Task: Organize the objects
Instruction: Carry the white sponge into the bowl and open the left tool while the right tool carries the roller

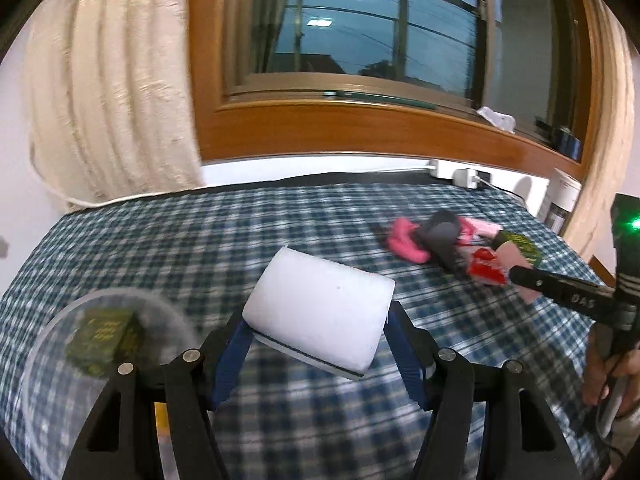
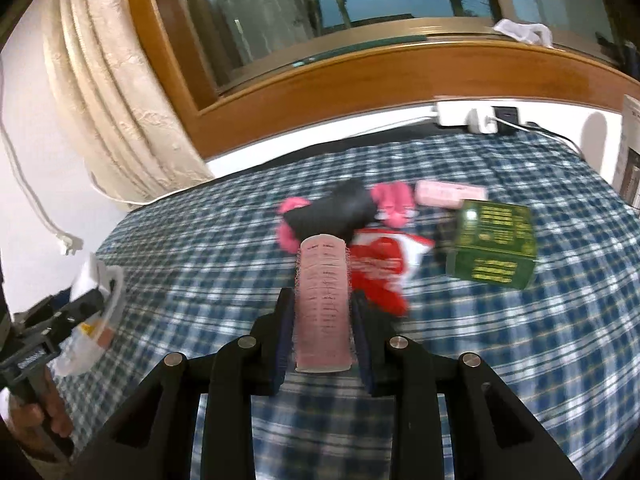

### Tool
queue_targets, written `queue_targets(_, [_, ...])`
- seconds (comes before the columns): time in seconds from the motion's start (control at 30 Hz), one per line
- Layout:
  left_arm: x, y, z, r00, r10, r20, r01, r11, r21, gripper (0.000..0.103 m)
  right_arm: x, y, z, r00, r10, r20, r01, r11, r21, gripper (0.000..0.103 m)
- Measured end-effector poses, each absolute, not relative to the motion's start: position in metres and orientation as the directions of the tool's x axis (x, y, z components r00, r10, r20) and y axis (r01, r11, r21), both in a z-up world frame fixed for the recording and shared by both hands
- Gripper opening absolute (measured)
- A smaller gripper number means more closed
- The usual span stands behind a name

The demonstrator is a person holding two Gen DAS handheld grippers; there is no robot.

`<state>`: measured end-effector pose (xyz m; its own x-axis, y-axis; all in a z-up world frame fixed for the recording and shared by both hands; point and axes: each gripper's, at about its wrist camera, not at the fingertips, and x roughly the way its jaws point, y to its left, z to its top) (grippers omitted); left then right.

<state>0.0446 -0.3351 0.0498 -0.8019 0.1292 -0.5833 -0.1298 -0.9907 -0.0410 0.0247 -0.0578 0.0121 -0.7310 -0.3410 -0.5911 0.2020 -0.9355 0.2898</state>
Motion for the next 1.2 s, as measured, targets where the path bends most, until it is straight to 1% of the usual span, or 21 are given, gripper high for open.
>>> queue_targets(0.23, [0.064,-0.387,0.041,-0.810,0.022,-0.586,-0.009,-1.000,-0.025,0.069,0.029,-0.112,0.024,-0.698,-0.421,-0.580,0.305,-0.907,0.291,0.029])
queue_targets(0.57, [0.082,-0.451,0.028,-0.793,-0.074,-0.605,0.114,-0.993,-0.027,0.069,0.023,-0.191,0.031,-0.615,-0.513,-0.598,0.426,-0.855,0.295,0.029])
queue_targets(0.87, [0.089,-0.484,0.021,-0.785,-0.096,-0.612,0.161,-0.986,-0.051,0.069,0.020,-0.260,0.030,-0.551,-0.566,-0.613,0.517,-0.808,0.282,0.029])
queue_targets(1.2, [0.086,-0.502,0.016,-0.777,-0.105,-0.621,0.190,-0.979,-0.072,0.069,0.014,-0.308,0.028,-0.503,-0.601,-0.621,0.572,-0.770,0.282,0.029])
